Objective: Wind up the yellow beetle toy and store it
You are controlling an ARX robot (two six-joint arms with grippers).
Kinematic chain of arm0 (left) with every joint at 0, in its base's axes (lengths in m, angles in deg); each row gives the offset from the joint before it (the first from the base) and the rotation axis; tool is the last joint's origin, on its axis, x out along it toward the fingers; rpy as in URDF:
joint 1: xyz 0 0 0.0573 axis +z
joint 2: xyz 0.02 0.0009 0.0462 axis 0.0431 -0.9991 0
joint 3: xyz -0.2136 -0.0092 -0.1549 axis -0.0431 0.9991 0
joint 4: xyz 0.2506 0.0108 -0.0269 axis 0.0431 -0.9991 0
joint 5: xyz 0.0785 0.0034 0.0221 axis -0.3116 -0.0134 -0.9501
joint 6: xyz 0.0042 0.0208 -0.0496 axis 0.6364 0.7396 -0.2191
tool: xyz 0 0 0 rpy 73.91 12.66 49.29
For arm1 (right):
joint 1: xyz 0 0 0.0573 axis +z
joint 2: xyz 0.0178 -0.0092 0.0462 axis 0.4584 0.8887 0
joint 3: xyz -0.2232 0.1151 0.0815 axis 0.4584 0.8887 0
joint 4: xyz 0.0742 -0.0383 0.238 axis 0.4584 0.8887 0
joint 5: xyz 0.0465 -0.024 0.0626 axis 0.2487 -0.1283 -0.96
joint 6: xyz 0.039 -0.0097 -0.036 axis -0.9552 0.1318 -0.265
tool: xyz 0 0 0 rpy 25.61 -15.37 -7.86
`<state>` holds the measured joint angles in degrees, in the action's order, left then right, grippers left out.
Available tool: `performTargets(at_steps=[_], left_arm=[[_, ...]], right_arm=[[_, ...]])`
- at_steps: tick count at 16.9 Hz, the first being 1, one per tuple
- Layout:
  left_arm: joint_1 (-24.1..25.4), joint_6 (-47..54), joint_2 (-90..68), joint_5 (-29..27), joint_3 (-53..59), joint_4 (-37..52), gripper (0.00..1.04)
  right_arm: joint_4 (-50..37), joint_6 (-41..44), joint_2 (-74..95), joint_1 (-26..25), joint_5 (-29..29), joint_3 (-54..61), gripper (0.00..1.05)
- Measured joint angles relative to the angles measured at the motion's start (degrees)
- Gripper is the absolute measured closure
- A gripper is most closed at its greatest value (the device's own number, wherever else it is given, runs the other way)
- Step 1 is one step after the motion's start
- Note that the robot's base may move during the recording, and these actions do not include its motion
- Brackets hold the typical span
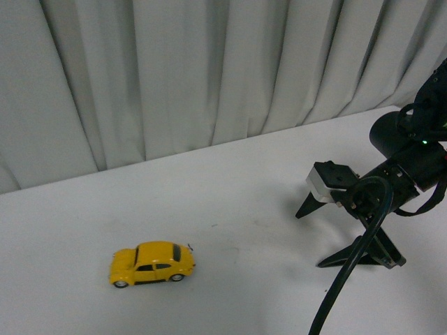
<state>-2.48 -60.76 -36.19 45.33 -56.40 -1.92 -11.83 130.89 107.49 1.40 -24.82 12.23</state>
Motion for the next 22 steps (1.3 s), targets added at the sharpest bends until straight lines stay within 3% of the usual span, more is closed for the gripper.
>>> performTargets(at_steps=[10, 22], left_arm=[[0.00, 0.00, 0.00, 0.00, 0.00, 0.00, 0.07], [0.00, 0.00, 0.00, 0.00, 0.00, 0.00, 0.07]], right_arm=[[-2.73, -1.22, -0.61, 0.07, -0.24, 0.04, 0.06], [-8.24, -11.69, -33.42, 4.66, -9.22, -5.33, 0.06]])
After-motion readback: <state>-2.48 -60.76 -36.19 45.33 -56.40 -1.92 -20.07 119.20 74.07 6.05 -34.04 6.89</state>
